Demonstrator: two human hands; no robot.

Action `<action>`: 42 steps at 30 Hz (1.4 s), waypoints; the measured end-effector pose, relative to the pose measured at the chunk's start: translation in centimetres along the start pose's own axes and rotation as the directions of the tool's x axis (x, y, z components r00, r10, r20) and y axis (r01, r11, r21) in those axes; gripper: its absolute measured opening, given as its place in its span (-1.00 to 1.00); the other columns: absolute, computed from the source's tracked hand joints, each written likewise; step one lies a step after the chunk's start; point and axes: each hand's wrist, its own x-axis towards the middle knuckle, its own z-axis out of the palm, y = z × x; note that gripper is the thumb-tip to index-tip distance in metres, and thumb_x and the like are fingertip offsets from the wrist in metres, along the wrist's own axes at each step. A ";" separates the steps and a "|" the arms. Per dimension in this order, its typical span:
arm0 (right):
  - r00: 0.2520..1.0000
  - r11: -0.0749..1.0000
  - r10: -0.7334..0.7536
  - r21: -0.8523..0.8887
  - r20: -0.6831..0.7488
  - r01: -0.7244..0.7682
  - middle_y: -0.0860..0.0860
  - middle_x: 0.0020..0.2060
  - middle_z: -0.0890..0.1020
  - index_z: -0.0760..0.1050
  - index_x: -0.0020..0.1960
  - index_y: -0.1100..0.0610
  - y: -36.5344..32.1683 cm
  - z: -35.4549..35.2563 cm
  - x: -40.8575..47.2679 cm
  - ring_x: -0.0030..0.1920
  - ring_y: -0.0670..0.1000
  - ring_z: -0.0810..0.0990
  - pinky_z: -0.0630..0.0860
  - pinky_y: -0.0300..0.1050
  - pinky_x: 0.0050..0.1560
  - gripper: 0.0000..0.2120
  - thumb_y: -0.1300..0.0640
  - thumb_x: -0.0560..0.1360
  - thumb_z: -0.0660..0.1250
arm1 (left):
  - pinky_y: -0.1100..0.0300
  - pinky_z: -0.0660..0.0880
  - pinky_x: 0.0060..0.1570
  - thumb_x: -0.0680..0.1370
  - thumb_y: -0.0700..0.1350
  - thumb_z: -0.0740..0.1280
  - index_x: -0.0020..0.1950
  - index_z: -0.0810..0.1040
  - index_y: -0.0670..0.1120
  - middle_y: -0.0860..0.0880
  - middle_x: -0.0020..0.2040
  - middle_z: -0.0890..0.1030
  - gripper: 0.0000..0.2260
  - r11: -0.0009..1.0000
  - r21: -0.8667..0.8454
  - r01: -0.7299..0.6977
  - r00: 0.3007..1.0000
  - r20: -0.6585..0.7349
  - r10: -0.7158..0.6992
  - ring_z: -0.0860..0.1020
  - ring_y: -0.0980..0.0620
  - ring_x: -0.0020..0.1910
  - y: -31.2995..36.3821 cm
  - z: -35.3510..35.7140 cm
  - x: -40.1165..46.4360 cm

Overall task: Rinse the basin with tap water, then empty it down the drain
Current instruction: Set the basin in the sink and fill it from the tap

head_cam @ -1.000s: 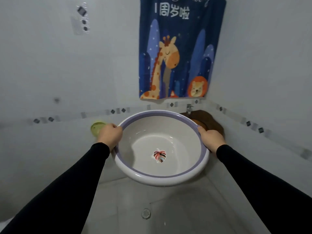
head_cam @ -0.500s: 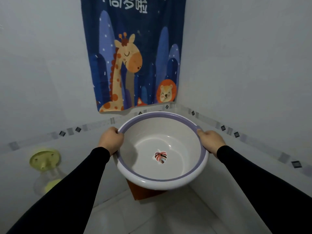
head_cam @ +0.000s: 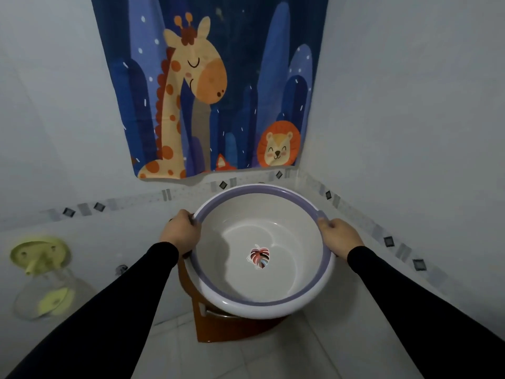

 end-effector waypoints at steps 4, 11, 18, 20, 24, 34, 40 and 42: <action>0.998 0.998 -0.004 -0.056 0.069 0.008 0.13 -0.13 0.57 0.44 -0.08 0.18 1.3 0.1 5.9 -0.08 0.13 0.52 0.38 -0.10 -0.10 -0.58 -0.14 0.60 0.03 | 0.01 0.49 -0.13 0.59 -0.08 0.20 0.08 0.41 -0.19 -0.18 -0.06 0.56 -0.81 0.997 0.047 0.059 0.998 -0.008 -0.059 0.53 -0.18 -0.11 1.5 3.0 3.2; 0.987 0.980 0.056 -0.197 0.149 -0.025 0.10 -0.16 0.58 0.52 -0.05 0.17 3.8 2.2 13.1 -0.17 0.08 0.53 0.43 -0.06 -0.10 -0.48 -0.23 0.57 0.01 | 0.08 0.40 -0.15 0.55 -0.12 0.20 0.06 0.52 -0.18 -0.21 0.00 0.61 -0.81 0.990 0.086 0.108 0.990 0.077 -0.115 0.48 -0.14 -0.15 1.1 7.5 7.5; 0.974 0.966 0.115 -0.249 0.195 -0.064 0.03 -0.23 0.53 0.46 -0.01 0.12 4.7 6.4 17.7 -0.27 -0.03 0.47 0.35 -0.12 -0.20 -0.60 -0.18 0.59 0.04 | 0.07 0.38 -0.14 0.57 -0.12 0.21 0.10 0.48 -0.20 -0.21 0.02 0.57 -0.81 0.975 0.145 0.167 0.959 0.204 -0.195 0.47 -0.13 -0.11 -0.6 11.1 12.7; 0.969 0.963 0.133 -0.258 0.208 -0.077 0.02 -0.25 0.52 0.45 0.00 0.12 5.2 7.6 18.5 -0.27 -0.01 0.47 0.36 -0.12 -0.23 -0.61 -0.16 0.60 0.04 | 0.06 0.41 -0.11 0.57 -0.13 0.22 0.09 0.48 -0.20 -0.21 0.03 0.57 -0.82 0.977 0.139 0.163 0.950 0.245 -0.194 0.49 -0.15 -0.06 -1.3 12.2 14.0; 0.946 0.963 0.197 -0.235 0.259 -0.136 0.10 -0.21 0.56 0.46 0.01 0.17 6.1 10.5 20.5 -0.20 0.09 0.54 0.45 -0.07 -0.17 -0.60 -0.13 0.60 0.04 | 0.07 0.44 -0.09 0.57 -0.12 0.25 0.12 0.48 -0.20 -0.20 0.06 0.56 -0.80 0.972 0.165 0.166 0.921 0.327 -0.213 0.53 -0.19 0.02 -2.6 14.2 17.2; 0.897 0.922 0.340 -0.289 0.282 -0.259 0.15 -0.05 0.58 0.45 0.13 0.17 7.6 16.0 24.7 -0.06 0.12 0.55 0.48 -0.03 -0.03 -0.61 -0.10 0.62 0.02 | 0.06 0.41 -0.19 0.62 -0.12 0.19 0.25 0.38 -0.22 -0.23 0.12 0.51 -0.74 0.954 0.251 0.167 0.851 0.452 -0.268 0.49 -0.16 -0.07 -5.3 19.4 23.3; 0.859 0.907 0.363 -0.347 0.360 -0.238 0.16 -0.04 0.53 0.38 0.26 0.18 8.9 18.1 27.9 -0.09 0.13 0.53 0.44 -0.04 -0.10 -0.65 -0.03 0.64 0.04 | 0.04 0.38 -0.27 0.62 -0.14 0.19 0.14 0.37 -0.13 -0.11 -0.13 0.45 -0.88 0.942 0.259 0.213 0.834 0.454 -0.314 0.45 -0.08 -0.24 -7.2 22.9 24.9; 0.856 0.905 0.357 -0.364 0.373 -0.218 0.17 0.00 0.53 0.36 0.28 0.18 9.2 18.8 28.8 -0.05 0.15 0.53 0.44 -0.03 -0.08 -0.66 -0.01 0.64 0.05 | 0.06 0.36 -0.31 0.63 -0.15 0.18 0.10 0.36 -0.10 -0.10 -0.14 0.45 -0.92 0.937 0.262 0.231 0.839 0.435 -0.328 0.45 -0.07 -0.26 -7.8 24.0 25.0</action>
